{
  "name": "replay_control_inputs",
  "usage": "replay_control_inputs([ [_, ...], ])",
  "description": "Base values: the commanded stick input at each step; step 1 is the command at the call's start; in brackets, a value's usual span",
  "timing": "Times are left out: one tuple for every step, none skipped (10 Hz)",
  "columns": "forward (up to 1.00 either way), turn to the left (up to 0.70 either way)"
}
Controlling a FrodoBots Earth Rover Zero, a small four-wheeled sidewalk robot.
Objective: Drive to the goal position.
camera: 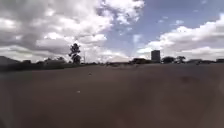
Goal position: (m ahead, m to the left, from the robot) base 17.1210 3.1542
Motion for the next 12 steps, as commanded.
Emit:
replay_control_inputs([
  [0.70,0.00],
  [0.70,0.00],
  [0.70,0.00],
  [0.70,0.00],
  [0.70,0.00],
  [0.70,0.00],
  [0.70,0.00],
  [0.70,0.00],
  [0.70,0.00],
  [0.70,0.00],
  [0.70,0.00],
  [0.70,0.00],
])
